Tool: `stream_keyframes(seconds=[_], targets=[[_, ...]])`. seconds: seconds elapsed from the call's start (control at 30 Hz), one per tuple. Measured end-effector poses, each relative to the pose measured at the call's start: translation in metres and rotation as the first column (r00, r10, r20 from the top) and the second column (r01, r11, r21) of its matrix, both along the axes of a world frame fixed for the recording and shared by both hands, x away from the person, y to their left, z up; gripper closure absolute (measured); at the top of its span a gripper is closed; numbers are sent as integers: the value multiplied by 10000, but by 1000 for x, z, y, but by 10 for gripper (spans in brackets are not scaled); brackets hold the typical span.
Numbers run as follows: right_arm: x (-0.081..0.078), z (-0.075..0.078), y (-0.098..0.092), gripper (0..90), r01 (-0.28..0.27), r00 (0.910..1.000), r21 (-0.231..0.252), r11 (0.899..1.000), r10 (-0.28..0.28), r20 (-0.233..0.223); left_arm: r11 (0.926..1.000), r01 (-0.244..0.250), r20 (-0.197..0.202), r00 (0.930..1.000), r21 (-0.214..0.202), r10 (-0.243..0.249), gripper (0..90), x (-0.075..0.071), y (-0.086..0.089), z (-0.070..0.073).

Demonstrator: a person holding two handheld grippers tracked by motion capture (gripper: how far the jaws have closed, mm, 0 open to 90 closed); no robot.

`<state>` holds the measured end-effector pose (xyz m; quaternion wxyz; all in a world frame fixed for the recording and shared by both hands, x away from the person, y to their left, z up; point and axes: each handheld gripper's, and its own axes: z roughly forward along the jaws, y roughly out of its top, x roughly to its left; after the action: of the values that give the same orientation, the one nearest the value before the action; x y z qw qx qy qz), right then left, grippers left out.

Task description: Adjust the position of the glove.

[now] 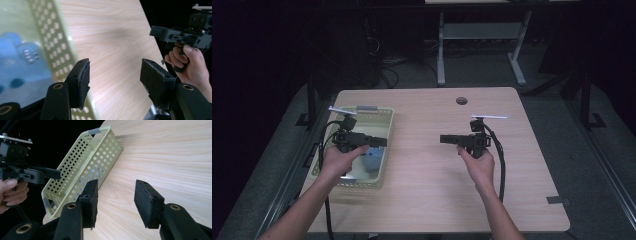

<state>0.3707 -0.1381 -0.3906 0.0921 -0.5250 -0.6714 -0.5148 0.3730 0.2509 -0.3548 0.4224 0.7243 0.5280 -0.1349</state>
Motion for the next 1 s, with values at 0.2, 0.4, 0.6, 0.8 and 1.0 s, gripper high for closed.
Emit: stream_keyframes(seconds=[0.2,0.4,0.6,0.8,1.0], targets=[[-4,-1,-15,523,221,9997,-1,9998,-221,41,9994,347,160,9993,-63,-346,395,-2,-16,4],[-8,-2,-28,509,415,9991,-7,9991,-415,-4,9982,578,254,9980,-173,-573,390,-3,-30,7],[-12,-7,-41,490,633,9980,-82,9980,-633,-32,9968,766,337,9966,-244,-758,377,-4,-45,6],[-16,-11,-52,470,802,9966,-116,9967,-804,-186,9944,1027,405,9940,-233,-1017,363,-6,-59,7],[-20,-12,-62,462,919,9956,-57,9957,-920,-165,9913,1288,494,9906,-271,-1273,353,-7,-70,9]])
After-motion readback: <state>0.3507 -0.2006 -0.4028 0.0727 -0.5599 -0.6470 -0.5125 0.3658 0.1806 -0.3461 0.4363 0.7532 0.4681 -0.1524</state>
